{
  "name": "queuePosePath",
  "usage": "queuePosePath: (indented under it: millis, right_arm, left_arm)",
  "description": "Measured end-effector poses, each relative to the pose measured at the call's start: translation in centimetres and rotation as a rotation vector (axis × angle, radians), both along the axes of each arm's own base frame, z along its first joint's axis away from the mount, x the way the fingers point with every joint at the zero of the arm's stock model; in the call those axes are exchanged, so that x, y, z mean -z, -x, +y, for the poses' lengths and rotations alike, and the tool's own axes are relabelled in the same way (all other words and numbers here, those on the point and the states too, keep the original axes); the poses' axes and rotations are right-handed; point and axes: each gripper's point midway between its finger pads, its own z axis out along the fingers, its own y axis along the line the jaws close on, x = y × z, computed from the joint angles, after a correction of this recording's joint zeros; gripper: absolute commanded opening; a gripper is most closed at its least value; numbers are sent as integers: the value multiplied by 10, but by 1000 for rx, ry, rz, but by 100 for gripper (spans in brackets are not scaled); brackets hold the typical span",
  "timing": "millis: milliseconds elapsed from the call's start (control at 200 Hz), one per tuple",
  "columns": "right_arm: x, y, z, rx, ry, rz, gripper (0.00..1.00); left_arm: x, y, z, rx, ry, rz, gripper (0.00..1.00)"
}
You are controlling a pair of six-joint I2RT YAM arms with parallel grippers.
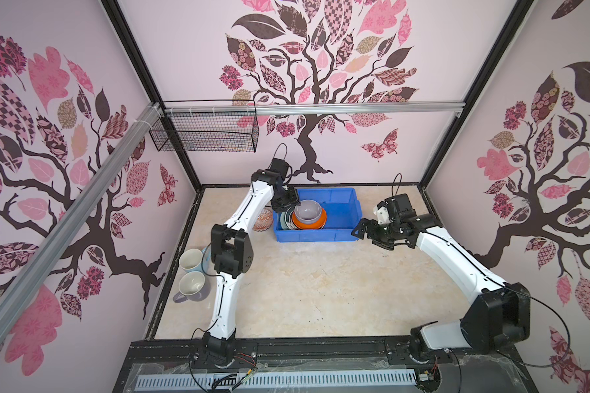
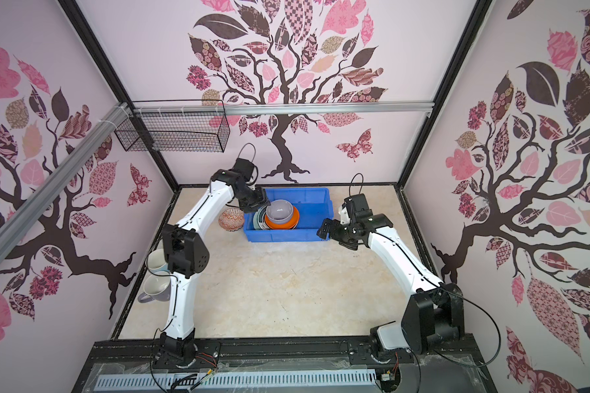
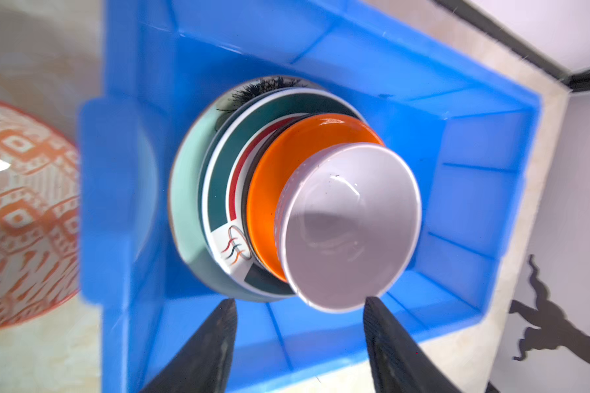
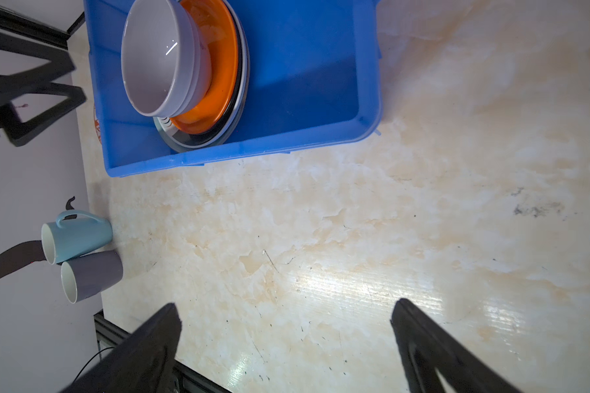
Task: Place the mixed dishes into the plastic bin
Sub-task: 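Lower the lavender bowl onto the orange plate and open the left gripper, then move the left gripper to the patterned bowl and grip its rim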
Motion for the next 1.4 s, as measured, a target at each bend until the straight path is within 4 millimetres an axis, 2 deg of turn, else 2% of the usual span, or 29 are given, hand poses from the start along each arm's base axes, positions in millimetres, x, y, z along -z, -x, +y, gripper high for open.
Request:
queuePosePath:
  millis: [65, 105, 185, 255, 295, 385, 495, 605, 955, 1050, 1220, 1400]
  right_arm:
    - [-1, -7, 5, -11, -18, -4, 100]
    - [-1, -10, 8, -19, -33, -8, 100]
    - [-1, -15, 16, -36, -70, -12, 99]
    - [0, -18, 25, -55, -95, -10, 100]
    - [0, -20, 29, -63, -101, -9, 100]
    - [2, -23, 45, -97, -109, -4, 100]
    - [0, -26, 67, -147, -119, -7, 100]
    - [-4, -27, 82, -181, -131, -17, 100]
    - [-3, -32, 87, -189, -135, -16, 100]
    - [-1, -31, 87, -190, -132, -9, 100]
    - [2, -31, 86, -190, -118, 1, 99]
    - [-2, -37, 86, -194, -102, -5, 100]
  left_arm:
    - [-25, 9, 27, -48, 25, -44, 74]
    - [-38, 15, 51, -90, 34, -73, 74]
    - [-48, 28, 98, -180, 34, -100, 74]
    - [-41, 38, 134, -256, 28, -92, 74]
    - [-30, 46, 152, -296, 19, -69, 74]
    - [3, 61, 172, -344, 6, 1, 74]
    - [35, 72, 175, -353, -3, 82, 73]
    - [53, 66, 173, -346, 3, 113, 72]
    - [120, 48, 173, -370, -3, 237, 68]
    - [127, 43, 174, -375, -7, 243, 68]
    - [123, 26, 176, -379, -3, 216, 67]
    - [130, 14, 173, -375, -4, 217, 60]
